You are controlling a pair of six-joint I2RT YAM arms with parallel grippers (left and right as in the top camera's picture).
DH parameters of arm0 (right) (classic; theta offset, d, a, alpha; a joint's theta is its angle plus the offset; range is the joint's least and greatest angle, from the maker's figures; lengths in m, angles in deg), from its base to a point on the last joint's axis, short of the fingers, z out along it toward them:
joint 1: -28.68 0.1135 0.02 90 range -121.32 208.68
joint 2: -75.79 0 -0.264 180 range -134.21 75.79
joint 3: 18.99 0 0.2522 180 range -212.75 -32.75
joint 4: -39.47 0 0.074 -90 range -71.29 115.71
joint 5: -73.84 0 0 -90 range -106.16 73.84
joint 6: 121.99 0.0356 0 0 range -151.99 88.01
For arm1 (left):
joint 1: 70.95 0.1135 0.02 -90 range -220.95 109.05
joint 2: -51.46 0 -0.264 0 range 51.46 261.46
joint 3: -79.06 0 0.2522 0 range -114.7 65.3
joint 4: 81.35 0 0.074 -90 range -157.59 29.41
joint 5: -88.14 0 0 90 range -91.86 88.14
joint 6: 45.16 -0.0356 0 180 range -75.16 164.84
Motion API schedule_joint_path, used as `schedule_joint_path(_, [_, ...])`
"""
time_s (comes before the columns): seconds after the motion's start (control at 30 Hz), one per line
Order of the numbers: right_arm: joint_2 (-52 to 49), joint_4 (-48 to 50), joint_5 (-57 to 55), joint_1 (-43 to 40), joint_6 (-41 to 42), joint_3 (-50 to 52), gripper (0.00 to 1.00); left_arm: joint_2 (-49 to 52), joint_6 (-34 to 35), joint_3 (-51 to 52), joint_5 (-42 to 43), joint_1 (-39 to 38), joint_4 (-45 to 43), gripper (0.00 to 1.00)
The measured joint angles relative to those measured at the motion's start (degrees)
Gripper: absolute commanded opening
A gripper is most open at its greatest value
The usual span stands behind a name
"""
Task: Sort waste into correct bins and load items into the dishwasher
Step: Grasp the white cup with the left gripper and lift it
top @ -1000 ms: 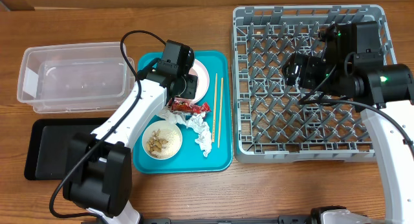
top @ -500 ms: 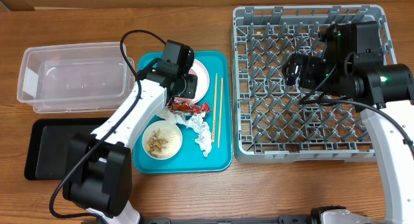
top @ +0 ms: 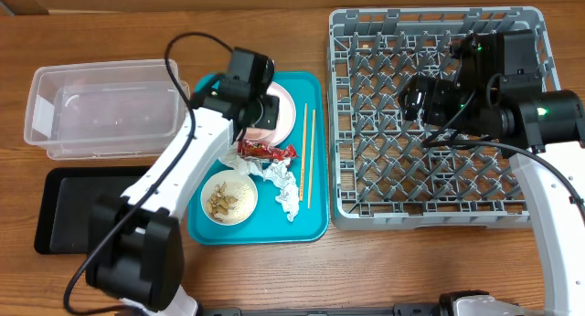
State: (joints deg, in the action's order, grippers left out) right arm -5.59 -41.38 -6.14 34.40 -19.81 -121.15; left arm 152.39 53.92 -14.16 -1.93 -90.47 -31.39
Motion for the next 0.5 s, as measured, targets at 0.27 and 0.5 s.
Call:
schedule_joint_path(0.27, [0.00, -0.44, 0.02, 0.00, -0.02, 0.00, 1.00, -10.64, 0.00, -7.08, 1.53, 0.02, 3.28, 0.04])
schedule_joint_path(0.5, [0.00, -1.07, 3.02, 0.00, -3.89, 0.00, 1.00, -14.84, -0.02, -8.35, 22.99, 4.33, 4.26, 0.04])
